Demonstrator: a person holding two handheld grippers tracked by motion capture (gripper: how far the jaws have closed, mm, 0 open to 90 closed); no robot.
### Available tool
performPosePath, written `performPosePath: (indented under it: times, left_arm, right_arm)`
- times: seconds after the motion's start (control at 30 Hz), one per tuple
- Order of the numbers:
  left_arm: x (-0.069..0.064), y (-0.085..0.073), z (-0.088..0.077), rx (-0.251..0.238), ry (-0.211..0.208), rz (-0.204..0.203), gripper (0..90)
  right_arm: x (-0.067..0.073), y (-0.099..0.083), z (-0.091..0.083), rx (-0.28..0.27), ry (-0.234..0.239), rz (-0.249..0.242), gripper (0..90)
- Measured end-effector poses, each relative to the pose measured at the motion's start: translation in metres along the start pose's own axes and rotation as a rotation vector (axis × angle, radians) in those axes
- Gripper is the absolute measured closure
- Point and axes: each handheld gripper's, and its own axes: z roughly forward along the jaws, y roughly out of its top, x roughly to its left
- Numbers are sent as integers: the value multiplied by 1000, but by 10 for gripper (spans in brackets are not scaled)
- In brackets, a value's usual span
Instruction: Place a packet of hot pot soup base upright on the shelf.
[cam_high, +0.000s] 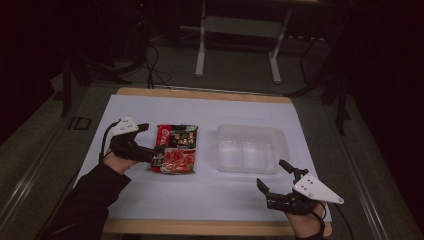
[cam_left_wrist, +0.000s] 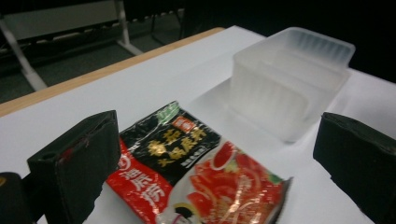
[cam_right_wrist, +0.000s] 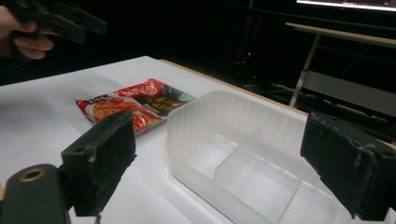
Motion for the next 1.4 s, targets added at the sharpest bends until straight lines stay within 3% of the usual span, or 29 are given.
performPosePath:
  times: [0.27, 0.47, 0.67, 0.77, 0.97, 1.17, 1.4]
  left_arm:
    - [15, -4, 22, 23, 1, -5, 51]
    - [26, -9, 35, -3, 30, 42, 156]
    - [45, -15, 55, 40, 44, 11, 255]
    - [52, -19, 65, 73, 74, 6, 296]
    - [70, -27, 79, 95, 117, -35, 410]
    - [85, -35, 95, 137, 135, -77, 399]
    - [96, -44, 111, 188, 119, -111, 398]
  right_arm:
    - [0, 0, 0, 9, 1, 1, 105]
    - [2, -2, 3, 26, 22, 2, 105]
    - [1, -4, 5, 33, 36, 14, 105]
    - [2, -4, 5, 34, 41, 13, 111]
    - [3, -4, 6, 40, 51, 17, 129]
    - [5, -5, 8, 52, 63, 15, 130]
    - [5, -7, 9, 65, 65, 15, 134]
